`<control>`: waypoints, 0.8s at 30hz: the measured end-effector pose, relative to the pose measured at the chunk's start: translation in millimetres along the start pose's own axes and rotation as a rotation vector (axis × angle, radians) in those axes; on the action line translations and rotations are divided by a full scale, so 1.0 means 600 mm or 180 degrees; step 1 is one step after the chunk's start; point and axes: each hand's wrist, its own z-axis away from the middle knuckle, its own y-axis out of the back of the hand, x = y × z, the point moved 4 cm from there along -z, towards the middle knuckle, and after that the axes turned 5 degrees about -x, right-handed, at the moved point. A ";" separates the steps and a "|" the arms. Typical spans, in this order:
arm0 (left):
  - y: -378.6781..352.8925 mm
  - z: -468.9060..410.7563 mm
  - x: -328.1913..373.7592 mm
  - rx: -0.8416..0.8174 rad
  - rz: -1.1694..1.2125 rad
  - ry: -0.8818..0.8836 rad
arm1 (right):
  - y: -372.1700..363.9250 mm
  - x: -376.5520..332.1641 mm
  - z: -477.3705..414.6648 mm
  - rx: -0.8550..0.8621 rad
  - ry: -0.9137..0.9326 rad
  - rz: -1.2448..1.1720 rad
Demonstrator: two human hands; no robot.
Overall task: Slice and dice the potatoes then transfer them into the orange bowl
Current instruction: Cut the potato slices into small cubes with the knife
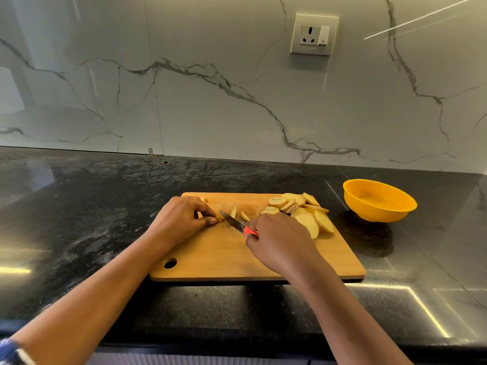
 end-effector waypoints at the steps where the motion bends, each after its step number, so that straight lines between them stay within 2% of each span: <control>1: 0.000 0.000 -0.001 -0.0001 -0.0003 0.0009 | 0.001 -0.002 0.000 -0.0035 -0.0009 -0.0001; 9: -0.001 -0.004 -0.002 0.0096 -0.0078 0.0095 | 0.000 -0.032 0.003 -0.0082 0.0230 0.0311; 13: 0.000 -0.003 -0.003 0.0044 -0.0060 0.0155 | 0.004 -0.017 0.033 -0.0178 0.0141 0.0275; 19: 0.006 0.000 -0.010 -0.0075 0.0137 0.0289 | 0.008 -0.026 0.015 0.0154 0.0044 0.0106; 24: 0.007 0.001 -0.006 -0.0024 0.0110 0.0182 | 0.002 -0.038 0.003 0.0057 0.0065 0.0090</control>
